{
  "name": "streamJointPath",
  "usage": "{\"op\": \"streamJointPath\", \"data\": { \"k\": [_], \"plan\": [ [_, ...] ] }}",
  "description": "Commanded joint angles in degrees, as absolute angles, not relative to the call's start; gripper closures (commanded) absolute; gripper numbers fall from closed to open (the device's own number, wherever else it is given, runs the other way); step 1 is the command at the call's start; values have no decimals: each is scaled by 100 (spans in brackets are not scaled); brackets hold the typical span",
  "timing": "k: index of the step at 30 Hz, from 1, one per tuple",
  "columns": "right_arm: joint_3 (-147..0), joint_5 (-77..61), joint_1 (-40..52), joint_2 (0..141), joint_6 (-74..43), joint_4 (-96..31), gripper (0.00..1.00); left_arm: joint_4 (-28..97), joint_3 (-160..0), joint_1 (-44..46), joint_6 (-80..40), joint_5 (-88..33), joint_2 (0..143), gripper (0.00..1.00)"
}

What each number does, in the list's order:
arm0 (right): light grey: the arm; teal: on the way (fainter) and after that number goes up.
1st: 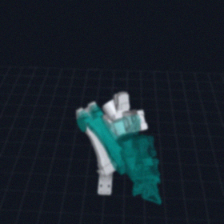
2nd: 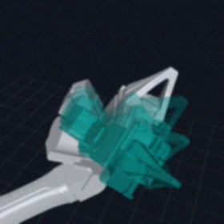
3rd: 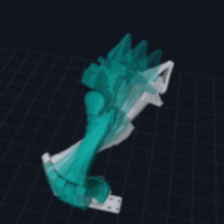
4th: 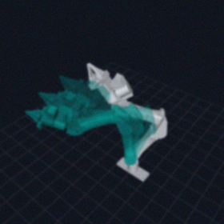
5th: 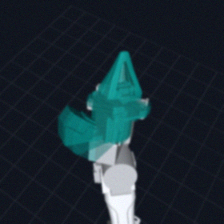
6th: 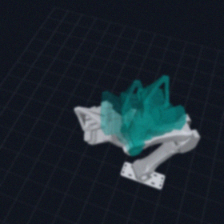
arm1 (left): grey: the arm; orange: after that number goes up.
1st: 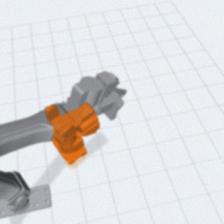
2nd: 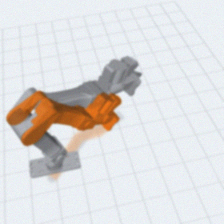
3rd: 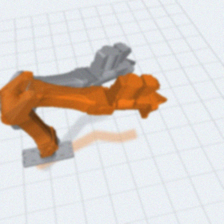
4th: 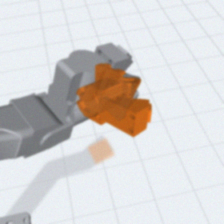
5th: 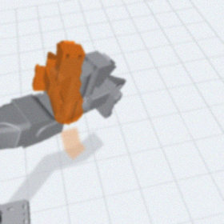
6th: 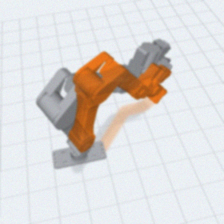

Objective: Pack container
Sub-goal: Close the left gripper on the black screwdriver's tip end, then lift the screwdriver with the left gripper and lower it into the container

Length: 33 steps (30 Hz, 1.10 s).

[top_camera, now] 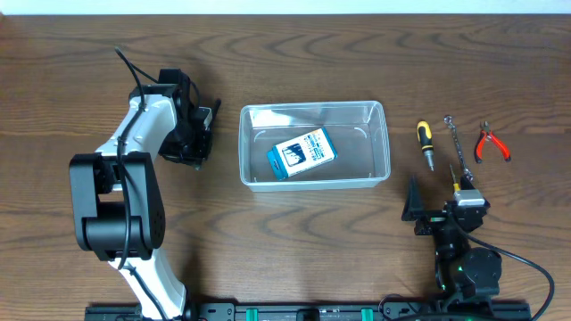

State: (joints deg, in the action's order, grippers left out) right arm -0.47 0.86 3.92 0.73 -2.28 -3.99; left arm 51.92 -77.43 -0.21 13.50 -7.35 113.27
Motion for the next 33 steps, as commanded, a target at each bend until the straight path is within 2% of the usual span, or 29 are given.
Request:
{"op": "streamJointPath", "data": {
  "k": [1, 15, 27, 33],
  "plan": [
    [-32, 106, 336, 38, -165, -410, 1, 5216, -7693, -19, 1361, -843, 11415, 94],
    [-32, 106, 333, 38, -165, -410, 1, 5227, -8180, -21, 1361, -840, 10986, 94],
    [-32, 106, 333, 38, -165, -410, 1, 5074, -8350, -3, 1361, -858, 9848, 94],
    [-32, 106, 333, 38, -165, -410, 1, 5070, -8350, 281, 1365, -864, 9166, 94]
  ]
}}
